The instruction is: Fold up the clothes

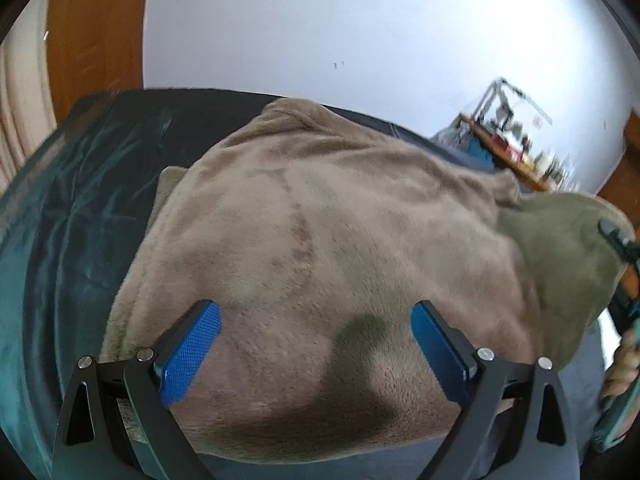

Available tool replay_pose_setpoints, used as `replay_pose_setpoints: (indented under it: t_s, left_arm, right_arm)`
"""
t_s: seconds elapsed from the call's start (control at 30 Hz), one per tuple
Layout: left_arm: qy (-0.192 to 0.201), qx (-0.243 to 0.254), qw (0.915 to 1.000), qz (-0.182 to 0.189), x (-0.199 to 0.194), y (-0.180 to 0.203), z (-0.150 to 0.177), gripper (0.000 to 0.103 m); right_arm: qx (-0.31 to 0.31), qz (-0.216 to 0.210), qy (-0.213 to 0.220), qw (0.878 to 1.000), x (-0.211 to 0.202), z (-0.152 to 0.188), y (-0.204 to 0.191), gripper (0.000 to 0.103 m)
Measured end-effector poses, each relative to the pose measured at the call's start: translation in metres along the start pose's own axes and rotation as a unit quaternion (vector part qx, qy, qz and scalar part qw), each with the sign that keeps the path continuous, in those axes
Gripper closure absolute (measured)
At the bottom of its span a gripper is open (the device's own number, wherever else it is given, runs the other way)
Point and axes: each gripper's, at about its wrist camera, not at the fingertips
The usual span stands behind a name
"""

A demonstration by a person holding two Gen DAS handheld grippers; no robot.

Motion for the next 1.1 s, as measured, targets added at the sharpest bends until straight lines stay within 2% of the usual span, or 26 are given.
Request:
replay_pose_setpoints:
  t_s: [0.1,0.3,0.37,0.47,0.57,0.7,0.8,0.97,1.1]
  left_arm:
    - [0.003,-0.034,0.9994,0.010,-0.008,-0.014,-0.005,0.005]
    - [0.024,-0.096,0.9951,0.003,-0.023,-0.045,-0.015,0.005]
    - [0.029,-0.128,0.9913,-0.004,-0.029,-0.062,-0.018,0.005]
    - [0.035,-0.186,0.9820,-0.006,-0.036,-0.092,-0.019,0.005]
    - [0.041,-0.250,0.9672,-0.006,-0.042,-0.124,-0.017,0.005]
    - [0.062,-0.290,0.9549,-0.019,-0.052,-0.143,-0.014,0.005]
    - [0.077,-0.318,0.9445,-0.029,-0.059,-0.158,-0.012,0.005]
    - [0.078,-0.311,0.9470,-0.022,-0.061,-0.155,-0.013,0.005]
    - [0.081,-0.307,0.9480,-0.016,-0.062,-0.153,-0.014,0.005]
  right_arm:
    - [-0.008,-0.016,-0.007,1.000,0.010,0.001,-0.016,0.073]
    - [-0.027,-0.053,-0.025,0.998,0.037,0.005,-0.051,0.073]
    - [-0.035,-0.064,-0.033,0.997,0.046,0.008,-0.064,0.073]
    - [-0.048,-0.083,-0.049,0.994,0.062,0.016,-0.086,0.073]
    - [-0.058,-0.102,-0.071,0.991,0.083,0.028,-0.108,0.073]
    - [-0.088,-0.131,-0.110,0.981,0.111,0.053,-0.142,0.073]
    - [-0.125,-0.149,-0.146,0.970,0.135,0.078,-0.166,0.073]
    - [-0.185,-0.150,-0.207,0.949,0.159,0.138,-0.191,0.073]
    - [-0.215,-0.130,-0.236,0.939,0.172,0.168,-0.183,0.073]
Point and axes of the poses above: each gripper's, at about its wrist camera, not at the fingertips, and x roughly the way its jaws point, y to its right, z to its underside, and after that the axes turned 1 degree about -x, right-handed
